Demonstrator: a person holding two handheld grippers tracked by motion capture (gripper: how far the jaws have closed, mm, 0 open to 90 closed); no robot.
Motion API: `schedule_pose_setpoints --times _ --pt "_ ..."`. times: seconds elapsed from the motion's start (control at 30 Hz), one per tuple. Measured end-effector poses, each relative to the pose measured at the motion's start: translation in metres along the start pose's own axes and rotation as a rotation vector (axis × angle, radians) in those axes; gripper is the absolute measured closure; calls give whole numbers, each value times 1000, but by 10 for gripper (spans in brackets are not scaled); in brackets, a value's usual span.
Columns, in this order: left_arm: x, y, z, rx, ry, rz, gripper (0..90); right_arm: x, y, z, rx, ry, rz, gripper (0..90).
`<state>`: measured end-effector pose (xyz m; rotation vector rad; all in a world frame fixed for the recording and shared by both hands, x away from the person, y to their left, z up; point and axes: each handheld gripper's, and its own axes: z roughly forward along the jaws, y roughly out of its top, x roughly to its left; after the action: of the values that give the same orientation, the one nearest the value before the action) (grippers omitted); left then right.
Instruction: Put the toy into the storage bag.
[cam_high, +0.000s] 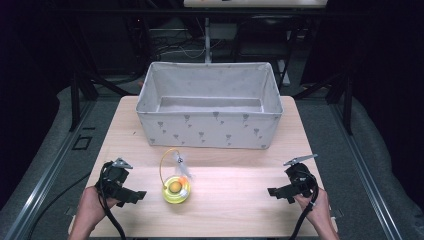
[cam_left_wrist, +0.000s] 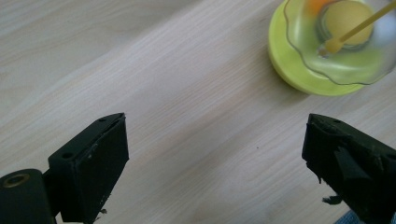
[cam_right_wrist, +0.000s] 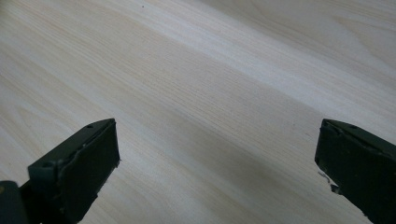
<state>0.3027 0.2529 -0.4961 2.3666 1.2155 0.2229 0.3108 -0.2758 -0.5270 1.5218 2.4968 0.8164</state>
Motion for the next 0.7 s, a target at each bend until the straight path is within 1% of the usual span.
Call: schedule_pose_setpoints --times 0.03,0.07,0.1,0.13,0.2,0.23,0.27,0.3,0.33,0.37,0.4,0.43,0.5,0.57,0.6,0.63,0.67,0.7 --pt "-2 4 -3 10 -1 10 74 0 0 1 8 3 -3 0" --pt "-4 6 -5 9 -11 13 76 -1 -1 1 9 -1 -5 0" --pt "-4 6 -5 9 -11 13 76 -1 -1 1 9 -1 -5 0" --pt "-6 10 -9 -1 -25 18 74 -1 0 1 6 0 2 0" --pt "-7 11 -10 0 -29 23 61 0 1 1 1 -1 2 0" --pt "-10 14 -13 7 -33 38 57 0 2 2 -1 -5 2 0" --pt "-12 14 -14 6 -32 44 55 2 3 2 9 -11 4 0" --pt "-13 15 -16 1 -34 51 46 2 3 3 12 -4 -1 0" --pt "-15 16 -18 -13 -29 56 19 4 4 4 12 -17 0 0" --pt "-15 16 -18 -13 -29 56 0 4 4 4 12 -17 0 0" --pt "-18 20 -21 -32 -33 66 0 7 4 4 14 -14 -17 0" --pt "-19 21 -22 -38 -41 73 0 8 4 5 7 -12 -21 0" --pt "-20 24 -23 -36 -48 79 0 10 4 3 6 -8 -41 0" --pt "-23 29 -23 -11 -50 116 16 14 4 3 -3 -7 -42 0" --pt "-25 31 -23 -7 -59 124 32 15 5 2 13 -13 -57 0" --pt "-25 31 -23 -7 -59 124 44 17 6 3 9 -14 -60 0" --pt "-26 32 -24 2 -66 134 47 19 6 3 13 -17 -63 0" --pt "-29 35 -25 23 -70 156 50 20 6 4 15 -12 -67 0"
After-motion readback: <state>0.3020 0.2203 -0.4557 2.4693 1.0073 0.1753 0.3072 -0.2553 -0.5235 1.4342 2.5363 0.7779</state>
